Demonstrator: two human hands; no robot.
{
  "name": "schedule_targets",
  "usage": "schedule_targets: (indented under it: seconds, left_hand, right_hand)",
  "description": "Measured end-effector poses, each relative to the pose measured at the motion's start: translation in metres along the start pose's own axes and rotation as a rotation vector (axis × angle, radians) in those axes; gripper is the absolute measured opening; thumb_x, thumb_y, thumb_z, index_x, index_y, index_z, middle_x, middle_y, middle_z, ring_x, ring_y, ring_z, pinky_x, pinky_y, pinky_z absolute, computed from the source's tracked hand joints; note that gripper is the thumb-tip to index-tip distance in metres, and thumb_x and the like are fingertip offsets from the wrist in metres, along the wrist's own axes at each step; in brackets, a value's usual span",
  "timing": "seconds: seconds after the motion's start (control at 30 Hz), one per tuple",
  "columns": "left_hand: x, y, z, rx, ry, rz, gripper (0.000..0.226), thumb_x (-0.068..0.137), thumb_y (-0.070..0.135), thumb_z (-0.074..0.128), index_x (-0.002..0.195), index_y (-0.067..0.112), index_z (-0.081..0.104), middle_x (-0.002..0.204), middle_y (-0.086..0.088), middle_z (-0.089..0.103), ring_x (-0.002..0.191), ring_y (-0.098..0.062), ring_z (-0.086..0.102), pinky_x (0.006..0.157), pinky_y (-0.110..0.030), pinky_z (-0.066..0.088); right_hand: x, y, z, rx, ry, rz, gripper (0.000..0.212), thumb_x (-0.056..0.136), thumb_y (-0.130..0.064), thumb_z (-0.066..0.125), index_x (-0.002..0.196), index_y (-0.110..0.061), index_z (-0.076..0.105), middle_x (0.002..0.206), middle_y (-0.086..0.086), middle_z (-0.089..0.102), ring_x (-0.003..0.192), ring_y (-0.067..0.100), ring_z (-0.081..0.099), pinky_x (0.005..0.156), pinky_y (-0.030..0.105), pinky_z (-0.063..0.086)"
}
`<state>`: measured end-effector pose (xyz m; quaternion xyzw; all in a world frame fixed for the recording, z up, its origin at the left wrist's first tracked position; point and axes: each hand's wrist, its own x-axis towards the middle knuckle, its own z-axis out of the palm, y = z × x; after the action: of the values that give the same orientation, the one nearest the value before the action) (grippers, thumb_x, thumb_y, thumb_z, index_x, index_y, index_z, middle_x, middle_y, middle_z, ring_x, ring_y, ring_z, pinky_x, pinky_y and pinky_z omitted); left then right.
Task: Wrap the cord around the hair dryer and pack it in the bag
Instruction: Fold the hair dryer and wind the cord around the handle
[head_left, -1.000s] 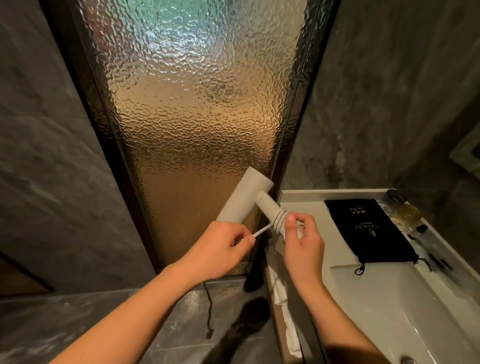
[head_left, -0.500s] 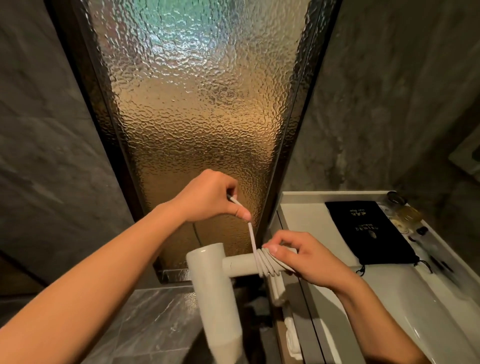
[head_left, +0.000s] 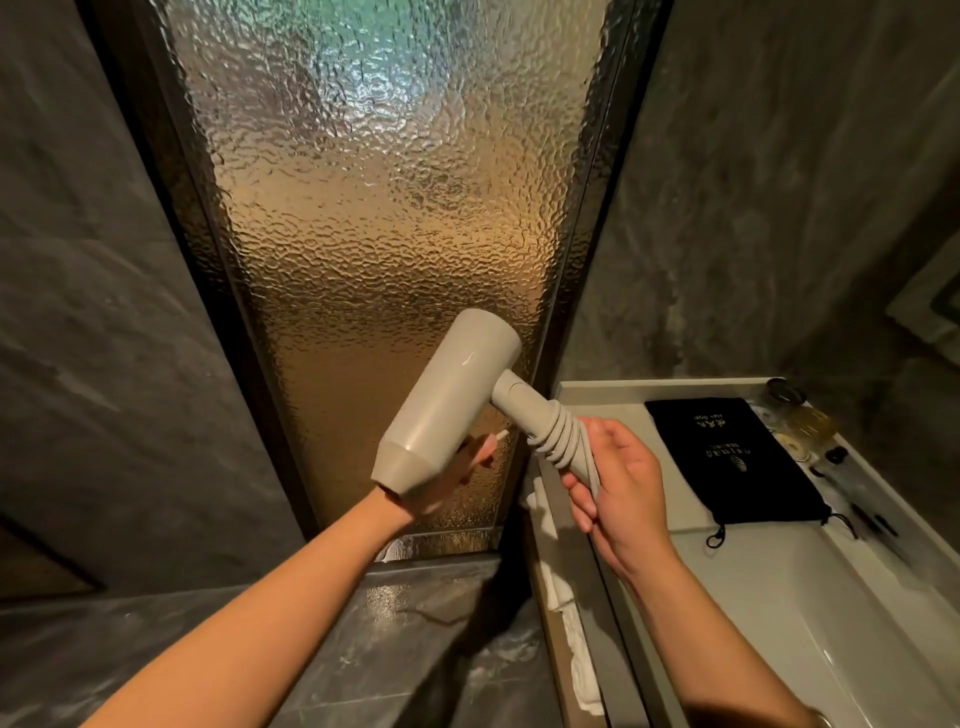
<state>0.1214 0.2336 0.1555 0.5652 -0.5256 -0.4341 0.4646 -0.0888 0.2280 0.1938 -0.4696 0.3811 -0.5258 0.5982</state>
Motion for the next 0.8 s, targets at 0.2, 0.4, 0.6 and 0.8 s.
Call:
schedule_targets:
  seconds: [0.2,0.4,0.6,0.8]
  left_hand:
    - [-0.035,0.014,0.011,0.243,-0.015,-0.013,0.029,0.098,0.044,0.052,0.087,0.032,0.076,0.058,0.005,0.058,0.051,-0.008,0.045,0.055,-0.028,0.038]
    - [-0.049,0.054,-0.004,0.529,-0.013,0.14,0.018,0.095,0.031,0.059,0.085,0.024,0.073,0.066,-0.001,0.068,0.051,-0.002,0.05,0.049,-0.015,0.036]
    - [-0.035,0.093,-0.032,0.867,-0.002,0.319,0.024,0.087,0.043,0.065,0.07,0.03,0.053,0.06,0.011,0.056,0.059,-0.008,0.053,0.06,-0.035,0.047]
    - [0.004,0.106,-0.045,0.983,0.041,0.396,0.041,0.077,0.061,0.069,0.075,0.02,0.067,0.072,0.003,0.07,0.071,-0.019,0.065,0.064,-0.042,0.055]
  right_hand:
    - [0.0,0.013,0.014,-0.139,0.2,-0.073,0.022,0.105,-0.03,0.05,0.099,-0.017,0.066,0.07,0.019,0.058,0.039,0.01,0.048,0.032,0.02,0.033]
    - [0.005,0.024,0.005,-0.662,0.29,-0.243,0.019,0.102,-0.038,0.053,0.104,-0.024,0.066,0.089,-0.002,0.071,0.079,0.022,0.067,0.065,0.038,0.054]
    - [-0.001,0.02,-0.008,-1.15,0.023,-0.358,0.026,0.101,-0.039,0.052,0.115,-0.02,0.064,0.09,0.003,0.075,0.072,0.022,0.064,0.06,0.03,0.037]
    - [0.003,-0.001,-0.013,-1.133,-0.258,-0.246,0.024,0.098,-0.047,0.051,0.103,-0.029,0.066,0.091,-0.006,0.074,0.081,0.014,0.067,0.069,0.043,0.055]
